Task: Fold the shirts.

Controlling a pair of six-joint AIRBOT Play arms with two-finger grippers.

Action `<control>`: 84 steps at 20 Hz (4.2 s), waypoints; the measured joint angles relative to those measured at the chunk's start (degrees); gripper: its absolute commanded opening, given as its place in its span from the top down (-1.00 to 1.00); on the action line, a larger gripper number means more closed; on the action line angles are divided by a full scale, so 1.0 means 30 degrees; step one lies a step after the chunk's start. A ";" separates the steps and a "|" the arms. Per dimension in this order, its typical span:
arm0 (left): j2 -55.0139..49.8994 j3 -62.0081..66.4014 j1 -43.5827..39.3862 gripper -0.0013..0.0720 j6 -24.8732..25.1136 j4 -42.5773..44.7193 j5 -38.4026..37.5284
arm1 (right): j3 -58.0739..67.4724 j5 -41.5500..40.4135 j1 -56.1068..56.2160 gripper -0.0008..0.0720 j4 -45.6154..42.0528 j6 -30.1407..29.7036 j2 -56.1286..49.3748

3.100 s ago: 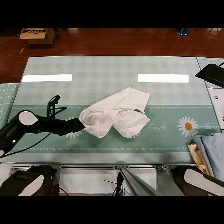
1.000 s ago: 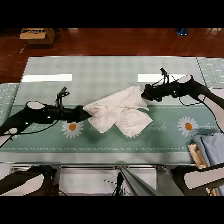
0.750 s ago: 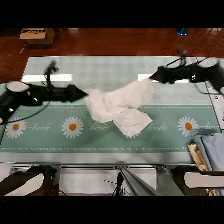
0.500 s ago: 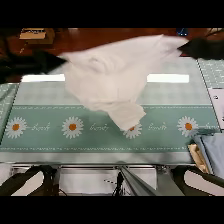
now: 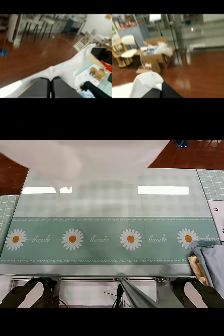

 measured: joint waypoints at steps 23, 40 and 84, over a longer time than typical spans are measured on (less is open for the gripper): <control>-0.2215 -0.9989 -0.3701 0.91 -0.0743 0.5034 -0.0627 | 0.1537 0.1479 0.3534 0.92 -0.4313 0.2943 -1.0149; -0.9449 -1.1883 -0.4284 0.91 0.1071 0.5129 0.0699 | 0.0168 0.7475 0.1209 -0.07 -1.1213 0.2076 -1.3777; -0.9340 -1.1890 -0.4000 0.91 0.1880 0.5464 -0.4532 | -0.9581 -0.5581 0.0678 -0.18 -0.2259 0.1683 -0.7373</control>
